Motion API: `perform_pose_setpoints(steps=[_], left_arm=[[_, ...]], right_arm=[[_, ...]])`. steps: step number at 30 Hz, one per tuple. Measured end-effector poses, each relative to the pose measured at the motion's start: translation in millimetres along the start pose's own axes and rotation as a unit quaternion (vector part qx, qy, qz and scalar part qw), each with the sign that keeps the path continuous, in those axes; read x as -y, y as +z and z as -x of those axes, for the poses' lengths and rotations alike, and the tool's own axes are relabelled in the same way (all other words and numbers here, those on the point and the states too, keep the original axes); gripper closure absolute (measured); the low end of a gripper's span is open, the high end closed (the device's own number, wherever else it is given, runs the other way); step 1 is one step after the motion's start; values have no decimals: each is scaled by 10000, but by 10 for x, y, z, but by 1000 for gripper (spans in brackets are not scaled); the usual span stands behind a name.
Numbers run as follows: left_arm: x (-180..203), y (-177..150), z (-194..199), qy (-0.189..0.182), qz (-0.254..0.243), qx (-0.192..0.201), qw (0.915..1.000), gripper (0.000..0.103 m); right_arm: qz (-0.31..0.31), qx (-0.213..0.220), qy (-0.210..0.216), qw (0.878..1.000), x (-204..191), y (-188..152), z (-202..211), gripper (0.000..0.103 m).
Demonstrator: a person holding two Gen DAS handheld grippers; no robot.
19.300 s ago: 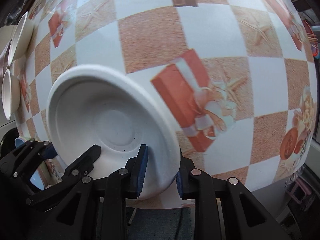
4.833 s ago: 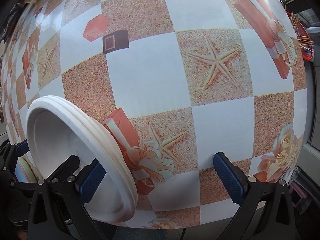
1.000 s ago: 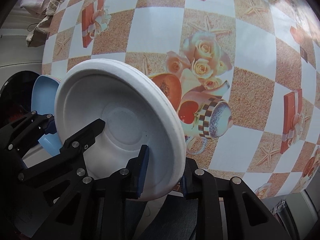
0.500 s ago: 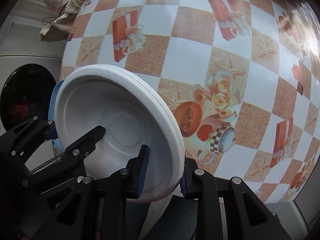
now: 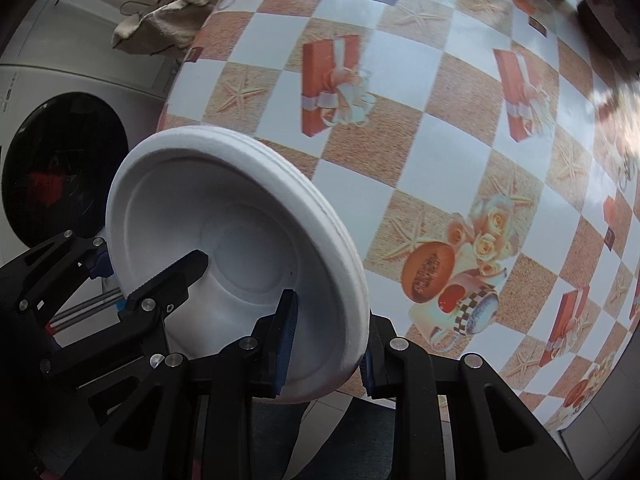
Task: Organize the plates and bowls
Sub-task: 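Lower the bowl stack onto the blue plate and open both grippers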
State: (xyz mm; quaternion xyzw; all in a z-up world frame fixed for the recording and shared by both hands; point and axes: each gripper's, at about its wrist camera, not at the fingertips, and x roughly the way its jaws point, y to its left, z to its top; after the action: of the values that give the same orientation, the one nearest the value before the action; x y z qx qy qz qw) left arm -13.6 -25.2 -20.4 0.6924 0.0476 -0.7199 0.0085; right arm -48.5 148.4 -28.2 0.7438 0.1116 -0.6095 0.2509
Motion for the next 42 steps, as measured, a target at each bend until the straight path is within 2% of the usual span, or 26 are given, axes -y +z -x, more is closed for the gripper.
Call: perform_pose_setpoints(steps=[15,24,33,38,42], left_arm=[[-486,-282,19,92,643,-50,9979,67],[-654,-389,-69,167,910,-169,9956,67],[-759,-420,-269,190,1023,-344,9940,67],[-765,-450,-327,292,1042,-266,9938,65],[-797,-462,-314,223,1162,-190,9928,62]], right_arm=[[771,-219,-64,9968,-515,159,-232,73],[919,-378,-152,9949,-729,331,-444,73],[961,-505,-250,9938,-822,467,-711,73],[983,-470,-246,9937,-813,463,-781,72],[938,-425,-167,9945,-776,466,-700,72]])
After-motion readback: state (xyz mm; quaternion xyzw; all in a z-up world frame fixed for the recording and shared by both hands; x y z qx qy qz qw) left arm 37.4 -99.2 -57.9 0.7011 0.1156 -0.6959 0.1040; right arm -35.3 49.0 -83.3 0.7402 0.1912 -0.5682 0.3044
